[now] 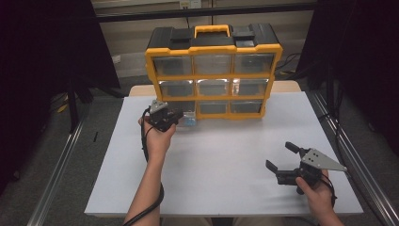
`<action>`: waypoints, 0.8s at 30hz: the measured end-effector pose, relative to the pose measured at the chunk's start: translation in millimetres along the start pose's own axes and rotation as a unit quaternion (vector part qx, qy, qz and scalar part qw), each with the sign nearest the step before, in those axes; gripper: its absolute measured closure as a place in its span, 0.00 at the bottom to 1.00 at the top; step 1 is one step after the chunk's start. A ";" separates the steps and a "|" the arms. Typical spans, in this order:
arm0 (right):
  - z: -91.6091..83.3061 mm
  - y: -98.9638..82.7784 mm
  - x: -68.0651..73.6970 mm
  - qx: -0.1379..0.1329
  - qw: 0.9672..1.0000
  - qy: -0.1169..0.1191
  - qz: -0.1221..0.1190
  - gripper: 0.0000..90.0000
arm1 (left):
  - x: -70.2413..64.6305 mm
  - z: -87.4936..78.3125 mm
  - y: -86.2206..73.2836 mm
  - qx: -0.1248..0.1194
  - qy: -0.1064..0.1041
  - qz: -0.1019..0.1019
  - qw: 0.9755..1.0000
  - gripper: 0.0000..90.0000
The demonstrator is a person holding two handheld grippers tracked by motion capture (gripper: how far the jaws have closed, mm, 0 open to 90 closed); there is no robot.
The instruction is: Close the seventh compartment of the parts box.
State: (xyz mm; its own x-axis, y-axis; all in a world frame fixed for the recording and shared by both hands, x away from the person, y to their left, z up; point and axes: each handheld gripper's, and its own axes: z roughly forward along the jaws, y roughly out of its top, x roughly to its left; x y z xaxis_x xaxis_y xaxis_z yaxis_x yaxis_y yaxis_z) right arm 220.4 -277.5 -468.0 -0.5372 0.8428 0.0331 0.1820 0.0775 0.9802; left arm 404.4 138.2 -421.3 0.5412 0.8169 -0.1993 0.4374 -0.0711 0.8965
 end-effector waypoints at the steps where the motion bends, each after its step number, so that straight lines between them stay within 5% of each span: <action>1: 0.0 0.0 -0.2 0.000 1.000 0.000 0.000 0.01 | 0.0 0.8 0.1 -0.002 0.000 -0.001 1.000 1.00; 24: 0.6 -0.4 0.1 0.002 1.000 0.004 -0.001 0.01 | 2.3 12.7 5.8 -0.001 0.006 0.007 1.000 1.00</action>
State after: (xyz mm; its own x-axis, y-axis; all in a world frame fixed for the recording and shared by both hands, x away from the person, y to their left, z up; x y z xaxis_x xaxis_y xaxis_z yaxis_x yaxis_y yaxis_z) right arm 220.7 -277.1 -468.5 -0.5450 0.8378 0.0324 0.1834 0.0815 0.9797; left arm 417.3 132.5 -421.6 0.5378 0.8232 -0.1818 0.4289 -0.0815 0.8997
